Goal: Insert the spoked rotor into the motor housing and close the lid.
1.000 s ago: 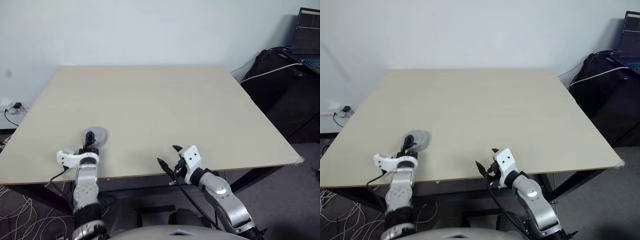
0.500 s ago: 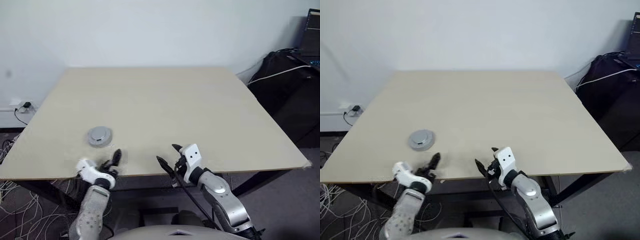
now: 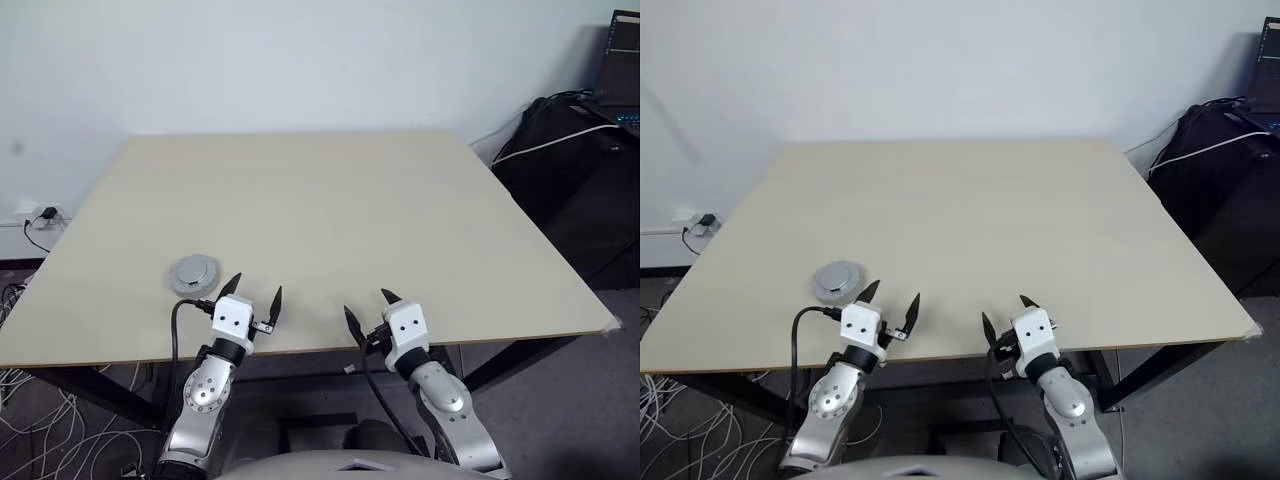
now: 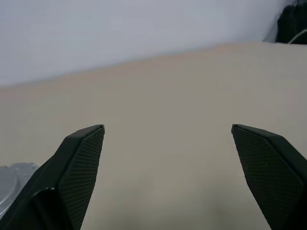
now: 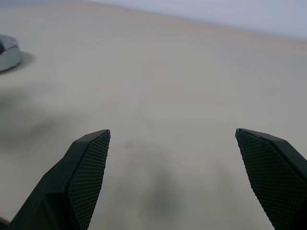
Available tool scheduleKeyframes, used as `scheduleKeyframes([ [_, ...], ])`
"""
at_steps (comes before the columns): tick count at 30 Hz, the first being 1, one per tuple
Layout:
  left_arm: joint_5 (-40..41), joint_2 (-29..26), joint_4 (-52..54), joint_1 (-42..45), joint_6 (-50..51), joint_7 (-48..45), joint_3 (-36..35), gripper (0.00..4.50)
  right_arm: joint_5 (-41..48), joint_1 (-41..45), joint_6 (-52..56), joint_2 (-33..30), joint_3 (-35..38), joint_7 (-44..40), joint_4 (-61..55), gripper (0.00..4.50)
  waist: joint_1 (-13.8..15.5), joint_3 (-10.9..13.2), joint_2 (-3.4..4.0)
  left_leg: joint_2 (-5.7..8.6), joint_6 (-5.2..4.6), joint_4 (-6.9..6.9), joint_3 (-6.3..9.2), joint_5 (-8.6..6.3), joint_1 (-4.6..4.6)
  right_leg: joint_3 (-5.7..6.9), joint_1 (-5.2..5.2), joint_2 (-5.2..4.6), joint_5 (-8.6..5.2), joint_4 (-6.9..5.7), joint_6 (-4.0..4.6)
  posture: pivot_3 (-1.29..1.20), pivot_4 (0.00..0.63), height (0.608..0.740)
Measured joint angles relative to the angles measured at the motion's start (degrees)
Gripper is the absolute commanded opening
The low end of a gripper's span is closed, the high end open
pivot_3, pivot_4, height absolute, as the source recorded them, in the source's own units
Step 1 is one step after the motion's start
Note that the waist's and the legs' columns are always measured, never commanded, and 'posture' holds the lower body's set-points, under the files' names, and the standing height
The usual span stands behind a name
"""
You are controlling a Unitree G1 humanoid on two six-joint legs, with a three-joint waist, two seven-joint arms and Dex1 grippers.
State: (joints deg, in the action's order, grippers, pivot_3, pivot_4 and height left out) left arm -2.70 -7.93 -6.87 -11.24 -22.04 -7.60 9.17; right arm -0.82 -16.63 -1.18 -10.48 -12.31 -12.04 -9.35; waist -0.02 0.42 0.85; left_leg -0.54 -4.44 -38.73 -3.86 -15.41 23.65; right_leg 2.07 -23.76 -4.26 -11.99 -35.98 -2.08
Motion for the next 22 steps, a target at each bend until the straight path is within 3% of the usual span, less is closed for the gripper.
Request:
scheduleKeyframes([
  [22,0.7,2.1,-1.3,-0.3,-0.4,-1.3,-0.8,4.48,-1.1,0.1,0.0,1.0,0.1,-0.2,1.2,4.5,0.3,0.0,-0.01,-0.01,-0.01,-0.03,0.02,0.0,-0.01,0.1,0.04,-0.04,-0.11,-0.02,-0.2,0.0,0.0,0.74],
])
